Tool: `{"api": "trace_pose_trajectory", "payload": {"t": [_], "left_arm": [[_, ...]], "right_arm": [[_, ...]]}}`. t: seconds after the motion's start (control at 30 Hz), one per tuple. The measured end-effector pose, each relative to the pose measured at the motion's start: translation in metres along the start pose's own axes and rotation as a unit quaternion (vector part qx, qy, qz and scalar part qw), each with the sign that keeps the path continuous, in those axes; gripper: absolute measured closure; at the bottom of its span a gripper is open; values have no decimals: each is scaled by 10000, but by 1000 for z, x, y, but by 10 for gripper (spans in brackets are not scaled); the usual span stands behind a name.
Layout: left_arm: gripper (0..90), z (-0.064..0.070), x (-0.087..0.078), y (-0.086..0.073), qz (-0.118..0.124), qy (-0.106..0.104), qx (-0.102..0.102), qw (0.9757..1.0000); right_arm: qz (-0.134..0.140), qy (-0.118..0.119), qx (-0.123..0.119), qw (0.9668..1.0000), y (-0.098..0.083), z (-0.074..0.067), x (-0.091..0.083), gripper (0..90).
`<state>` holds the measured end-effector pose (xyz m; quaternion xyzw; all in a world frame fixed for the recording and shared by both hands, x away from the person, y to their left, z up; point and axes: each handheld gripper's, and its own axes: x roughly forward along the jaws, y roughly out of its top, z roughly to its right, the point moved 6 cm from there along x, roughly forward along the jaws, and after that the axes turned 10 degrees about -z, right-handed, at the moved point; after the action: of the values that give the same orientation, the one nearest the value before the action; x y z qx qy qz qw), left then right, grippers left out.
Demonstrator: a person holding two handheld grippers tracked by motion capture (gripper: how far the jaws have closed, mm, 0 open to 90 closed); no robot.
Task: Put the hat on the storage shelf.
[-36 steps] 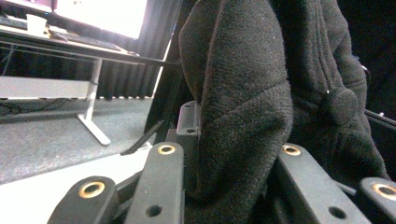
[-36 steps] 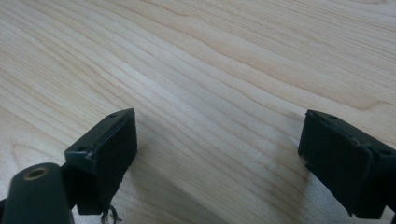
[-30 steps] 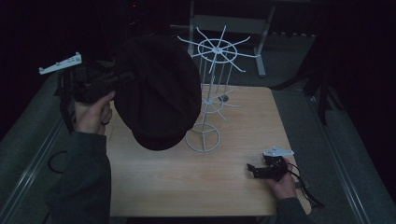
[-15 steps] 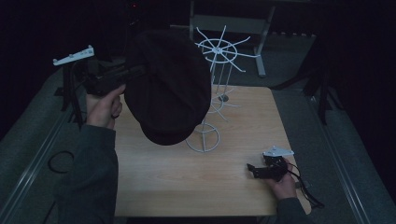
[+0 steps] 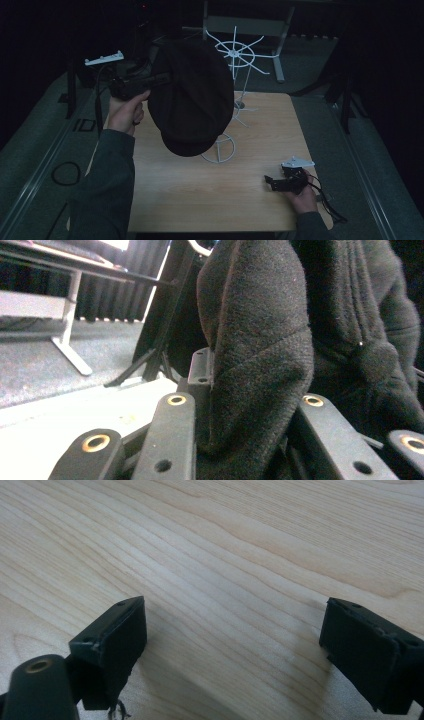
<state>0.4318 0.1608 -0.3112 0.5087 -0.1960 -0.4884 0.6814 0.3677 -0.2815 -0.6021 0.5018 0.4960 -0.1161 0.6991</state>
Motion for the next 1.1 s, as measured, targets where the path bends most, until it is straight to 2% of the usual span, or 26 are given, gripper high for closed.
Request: {"api": "trace_pose_trajectory", "payload": {"t": [0.2, 0.67, 1.1], "left_arm": [[735, -4, 8, -4, -129, 75, -106, 9998], [695, -10, 9, -7, -206, 234, -250, 9992], [658, -11, 11, -7, -223, 356, -202, 9989]], "right_arm": [[5, -5, -10, 10000, 0, 0, 0, 115], [1, 3, -4, 10000, 0, 0, 0, 115], [0, 0, -6, 10000, 0, 0, 0, 115]]}}
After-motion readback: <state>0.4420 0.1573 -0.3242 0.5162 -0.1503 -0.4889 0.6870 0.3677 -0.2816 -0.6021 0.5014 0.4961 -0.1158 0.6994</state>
